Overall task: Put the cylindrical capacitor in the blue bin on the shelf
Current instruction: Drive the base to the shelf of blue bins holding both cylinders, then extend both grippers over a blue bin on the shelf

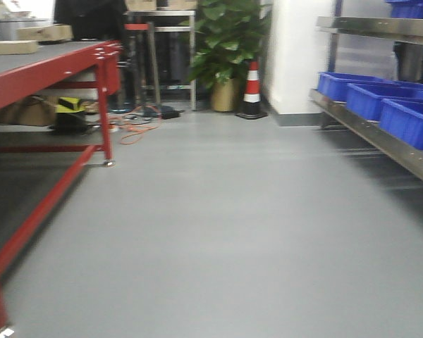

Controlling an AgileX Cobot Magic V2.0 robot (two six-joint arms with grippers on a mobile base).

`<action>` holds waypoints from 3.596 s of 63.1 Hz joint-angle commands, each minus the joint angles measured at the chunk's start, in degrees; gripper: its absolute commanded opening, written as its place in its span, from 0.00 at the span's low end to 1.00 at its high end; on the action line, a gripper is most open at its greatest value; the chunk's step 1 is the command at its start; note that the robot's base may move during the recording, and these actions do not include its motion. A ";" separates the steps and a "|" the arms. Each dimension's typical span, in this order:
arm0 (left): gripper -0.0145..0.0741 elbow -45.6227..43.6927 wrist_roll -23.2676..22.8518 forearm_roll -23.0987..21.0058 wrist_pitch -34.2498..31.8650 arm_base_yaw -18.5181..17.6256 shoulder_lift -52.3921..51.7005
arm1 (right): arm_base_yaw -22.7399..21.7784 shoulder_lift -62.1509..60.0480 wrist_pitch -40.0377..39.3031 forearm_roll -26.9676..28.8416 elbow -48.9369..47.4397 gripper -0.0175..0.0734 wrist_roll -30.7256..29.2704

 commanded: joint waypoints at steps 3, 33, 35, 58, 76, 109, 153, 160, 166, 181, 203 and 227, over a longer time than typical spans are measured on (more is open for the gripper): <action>0.04 -0.15 -0.34 0.06 -1.36 0.13 -0.18 | 0.15 -0.18 -1.52 0.05 0.02 0.01 -0.11; 0.04 -0.15 -0.34 0.06 -1.36 0.13 -0.18 | 0.15 -0.18 -1.52 0.05 0.02 0.01 -0.11; 0.04 -0.15 -0.34 0.06 -1.36 0.13 -0.18 | 0.15 -0.18 -1.52 0.05 0.02 0.01 -0.11; 0.04 -0.15 -0.34 0.06 -1.36 0.13 -0.18 | 0.15 -0.18 -1.52 0.05 0.02 0.01 -0.11; 0.04 -0.15 -0.34 0.06 -1.36 0.13 -0.18 | 0.15 -0.18 -1.52 0.05 0.02 0.01 -0.11; 0.04 -0.15 -0.34 0.06 -1.36 0.13 -0.18 | 0.15 -0.18 -1.52 0.05 0.02 0.01 -0.11; 0.04 -0.15 -0.34 0.06 -1.36 0.13 -0.18 | 0.15 -0.18 -1.52 0.05 0.02 0.01 -0.11; 0.04 -0.15 -0.34 0.06 -1.36 0.13 -0.18 | 0.15 -0.18 -1.52 0.05 0.02 0.01 -0.11; 0.04 -0.15 -0.34 0.06 -1.36 0.13 -0.18 | 0.15 -0.18 -1.52 0.05 0.02 0.01 -0.11; 0.04 -0.15 -0.34 0.06 -1.36 0.13 -0.18 | 0.15 -0.18 -1.52 0.05 0.02 0.01 -0.11; 0.04 -0.15 -0.34 0.06 -1.36 0.13 -0.18 | 0.15 -0.18 -1.52 0.05 0.02 0.01 -0.11; 0.04 -0.15 -0.34 0.06 -1.36 0.13 -0.18 | 0.15 -0.18 -1.52 0.05 0.02 0.01 -0.11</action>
